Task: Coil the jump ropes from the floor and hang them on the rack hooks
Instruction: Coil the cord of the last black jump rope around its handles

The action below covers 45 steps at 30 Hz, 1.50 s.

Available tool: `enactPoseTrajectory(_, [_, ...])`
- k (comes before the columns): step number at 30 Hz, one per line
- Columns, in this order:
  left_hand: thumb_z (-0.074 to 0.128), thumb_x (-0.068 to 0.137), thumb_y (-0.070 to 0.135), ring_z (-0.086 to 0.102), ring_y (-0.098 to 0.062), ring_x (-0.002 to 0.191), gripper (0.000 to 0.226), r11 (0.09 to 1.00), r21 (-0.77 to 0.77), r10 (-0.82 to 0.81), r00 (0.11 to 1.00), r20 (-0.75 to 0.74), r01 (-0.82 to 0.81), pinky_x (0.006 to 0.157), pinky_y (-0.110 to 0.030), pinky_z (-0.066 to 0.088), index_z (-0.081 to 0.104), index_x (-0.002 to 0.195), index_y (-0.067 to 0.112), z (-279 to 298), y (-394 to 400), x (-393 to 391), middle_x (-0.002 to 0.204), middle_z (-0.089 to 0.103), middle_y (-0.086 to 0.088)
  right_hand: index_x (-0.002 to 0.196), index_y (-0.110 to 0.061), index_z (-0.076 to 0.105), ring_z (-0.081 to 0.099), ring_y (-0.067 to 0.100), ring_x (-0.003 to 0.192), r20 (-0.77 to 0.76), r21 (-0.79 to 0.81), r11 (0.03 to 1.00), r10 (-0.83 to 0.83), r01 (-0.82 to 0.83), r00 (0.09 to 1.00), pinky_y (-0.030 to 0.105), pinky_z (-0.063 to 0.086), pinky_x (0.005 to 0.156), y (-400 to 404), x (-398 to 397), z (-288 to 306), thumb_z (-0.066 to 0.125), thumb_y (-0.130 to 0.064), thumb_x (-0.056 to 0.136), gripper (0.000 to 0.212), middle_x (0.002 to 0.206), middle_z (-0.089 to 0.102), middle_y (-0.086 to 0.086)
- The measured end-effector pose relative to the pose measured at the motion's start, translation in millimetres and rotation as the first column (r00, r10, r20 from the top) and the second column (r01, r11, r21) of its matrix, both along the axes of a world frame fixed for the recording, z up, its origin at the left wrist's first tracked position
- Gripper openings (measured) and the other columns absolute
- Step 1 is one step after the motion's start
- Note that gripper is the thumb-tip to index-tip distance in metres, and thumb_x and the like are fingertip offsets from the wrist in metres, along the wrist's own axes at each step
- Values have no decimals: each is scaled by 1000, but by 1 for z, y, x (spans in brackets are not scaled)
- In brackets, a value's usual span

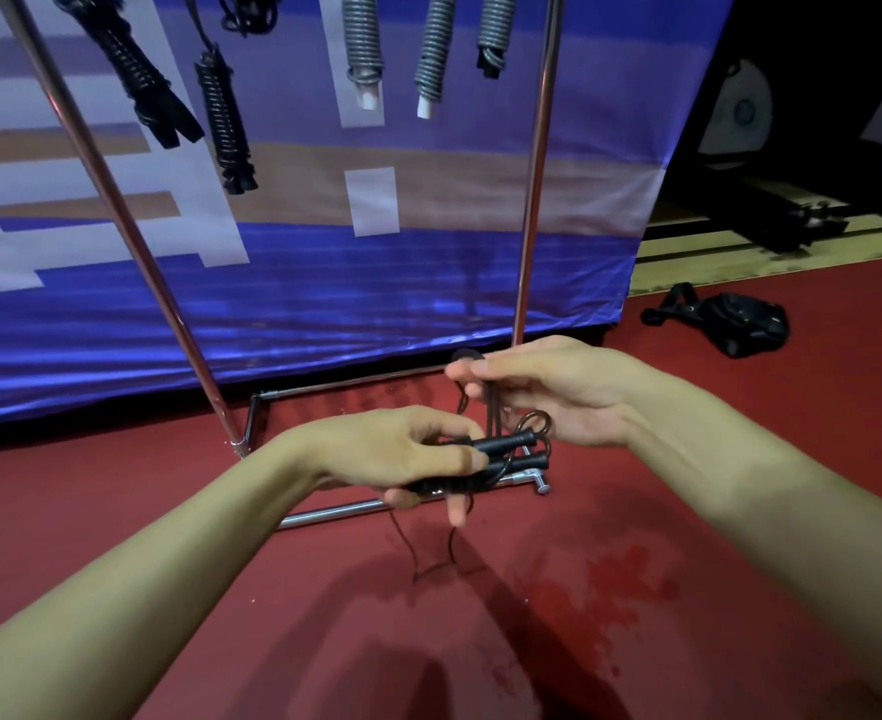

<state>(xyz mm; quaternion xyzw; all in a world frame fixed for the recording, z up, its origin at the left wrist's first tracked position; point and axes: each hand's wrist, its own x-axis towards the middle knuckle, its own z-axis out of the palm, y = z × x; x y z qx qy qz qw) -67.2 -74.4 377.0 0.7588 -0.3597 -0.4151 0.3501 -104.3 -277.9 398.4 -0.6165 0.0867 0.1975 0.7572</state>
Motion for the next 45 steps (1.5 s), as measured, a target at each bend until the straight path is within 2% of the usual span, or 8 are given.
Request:
enactPoseTrajectory(7, [49, 110, 26, 37, -19, 41, 24, 1000, -16, -5, 1000, 10, 5, 44, -30, 27, 54, 103, 4, 1, 0, 2, 85, 76, -11, 110, -6, 66, 75, 12, 87, 101, 79, 988, -143, 135, 985, 28, 57, 88, 0, 4, 2, 65, -10, 96, 15, 107, 78, 8])
enactPoseTrajectory(14, [51, 108, 32, 36, -18, 43, 30, 997, 57, 58, 997, 42, -60, 48, -33, 27, 48, 114, 2, -3, -5, -2, 95, 80, -8, 105, -5, 63, 75, 14, 83, 173, 205, 955, -252, 215, 952, 31, 63, 80, 8, 4, 13, 62, -12, 100, 8, 99, 79, 6])
enactPoseTrajectory(23, [54, 106, 32, 43, -13, 39, 21, 875, -128, 483, 848, 219, -466, 39, -20, 30, 49, 104, 12, -10, -5, 8, 93, 80, 4, 99, -3, 53, 76, 32, 100, 289, 221, 932, -345, 289, 893, 41, 61, 91, 8, -10, 20, 50, -7, 106, 8, 100, 77, 19])
enactPoseTrajectory(29, [54, 106, 39, 45, -12, 47, 26, 714, -314, 667, 745, 30, -626, 48, -23, 33, 47, 107, 15, -4, 0, 7, 67, 69, 16, 113, -9, 40, 74, 35, 104, 262, 303, 909, -369, 287, 892, 39, 61, 90, 16, -25, 10, 47, 9, 101, 22, 109, 73, 27])
enactPoseTrajectory(33, [51, 105, 46, 42, -12, 51, 31, 655, -396, 616, 758, -213, -644, 50, -24, 31, 46, 111, 16, -1, 6, 8, 110, 76, -4, 106, -12, 37, 71, 33, 114, 244, 295, 913, -356, 281, 902, 36, 58, 95, 10, -26, -1, 40, 11, 103, 24, 117, 72, 24])
enactPoseTrajectory(36, [49, 103, 50, 37, -12, 50, 36, 587, -427, 607, 722, -330, -688, 47, -20, 26, 45, 112, 16, 3, 4, 5, 106, 74, -6, 98, -13, 40, 72, 34, 111, 243, 228, 940, -309, 255, 919, 40, 57, 97, 12, -29, -15, 38, 12, 104, 26, 120, 72, 23])
enactPoseTrajectory(41, [48, 102, 60, 31, -15, 45, 62, 603, -411, 637, 723, -268, -683, 49, -22, 19, 49, 116, 0, 7, 1, 2, 92, 73, -3, 91, -14, 42, 75, 28, 100, 282, 155, 964, -253, 216, 926, 37, 57, 98, 16, -30, -27, 44, 14, 101, 30, 115, 74, 20])
enactPoseTrajectory(45, [50, 106, 46, 27, -14, 42, 51, 615, -444, 607, 751, -260, -651, 49, -21, 17, 45, 116, -5, 9, -1, 0, 98, 74, -9, 88, -16, 48, 72, 17, 80, 245, 147, 950, -303, 274, 921, 29, 62, 79, 5, -25, -29, 55, 6, 99, 25, 106, 76, 13])
